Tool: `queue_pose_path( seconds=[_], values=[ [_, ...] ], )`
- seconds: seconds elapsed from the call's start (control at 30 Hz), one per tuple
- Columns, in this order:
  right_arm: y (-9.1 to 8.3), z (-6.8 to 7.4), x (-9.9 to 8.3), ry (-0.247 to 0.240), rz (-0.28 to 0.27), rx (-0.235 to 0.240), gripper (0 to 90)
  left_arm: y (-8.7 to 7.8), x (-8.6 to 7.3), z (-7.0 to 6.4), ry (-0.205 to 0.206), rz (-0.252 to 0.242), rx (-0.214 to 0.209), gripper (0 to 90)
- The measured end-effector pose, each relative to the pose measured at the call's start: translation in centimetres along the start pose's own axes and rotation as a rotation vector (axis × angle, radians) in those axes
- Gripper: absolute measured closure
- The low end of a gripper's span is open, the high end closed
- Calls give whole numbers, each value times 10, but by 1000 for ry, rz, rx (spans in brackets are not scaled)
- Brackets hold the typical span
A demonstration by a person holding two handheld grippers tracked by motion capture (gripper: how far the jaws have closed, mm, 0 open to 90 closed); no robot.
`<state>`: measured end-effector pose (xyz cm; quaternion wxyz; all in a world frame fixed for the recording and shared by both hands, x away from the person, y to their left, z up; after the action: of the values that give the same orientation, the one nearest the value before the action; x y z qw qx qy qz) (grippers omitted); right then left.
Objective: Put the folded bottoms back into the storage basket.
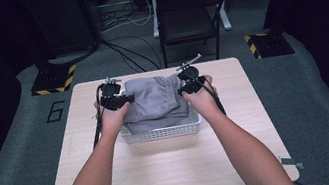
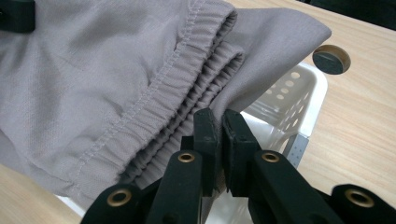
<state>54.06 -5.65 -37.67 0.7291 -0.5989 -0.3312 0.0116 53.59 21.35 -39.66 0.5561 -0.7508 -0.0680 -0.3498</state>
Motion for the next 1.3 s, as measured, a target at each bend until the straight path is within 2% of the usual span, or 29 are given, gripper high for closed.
queue_pose_path(
  seconds=[0.07,0.37,0.7,0.83,0.93,0.97,1.03,1.13,1.27,1.3],
  values=[
    [1,1,0,-2,3,-1,854,1,-1,0,12,10,1,771],
    [16,0,-6,7,22,-3,854,13,-9,1,-21,15,-3,771],
    [28,-2,-10,3,34,-6,854,22,-17,4,-20,40,-5,771],
    [33,0,-11,13,40,-5,854,27,-20,5,-35,41,-4,771],
    [35,-1,-12,6,43,-2,854,29,-22,6,-36,45,-4,770],
    [36,0,-12,10,46,1,854,29,-22,5,-51,41,-6,770],
    [36,0,-12,10,46,2,854,29,-23,6,-32,50,-4,770],
    [37,-1,-13,0,47,0,854,30,-25,5,-51,47,-6,770],
    [38,0,-14,6,52,1,853,32,-27,5,-39,52,-2,769],
    [39,0,-15,4,53,2,854,32,-27,4,-54,49,-2,769]
  ],
)
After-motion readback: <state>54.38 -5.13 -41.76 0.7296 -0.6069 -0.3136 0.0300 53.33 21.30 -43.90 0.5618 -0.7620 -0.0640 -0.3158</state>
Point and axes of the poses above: each handheld gripper's, and its own axes: y roughly forward along the jaws, x roughly out of its top, z roughly to its left, the point moved 1 cm from there along y, roughly forward along the jaws, and after that the axes turned 11 degrees about z, right-handed, at the moved point
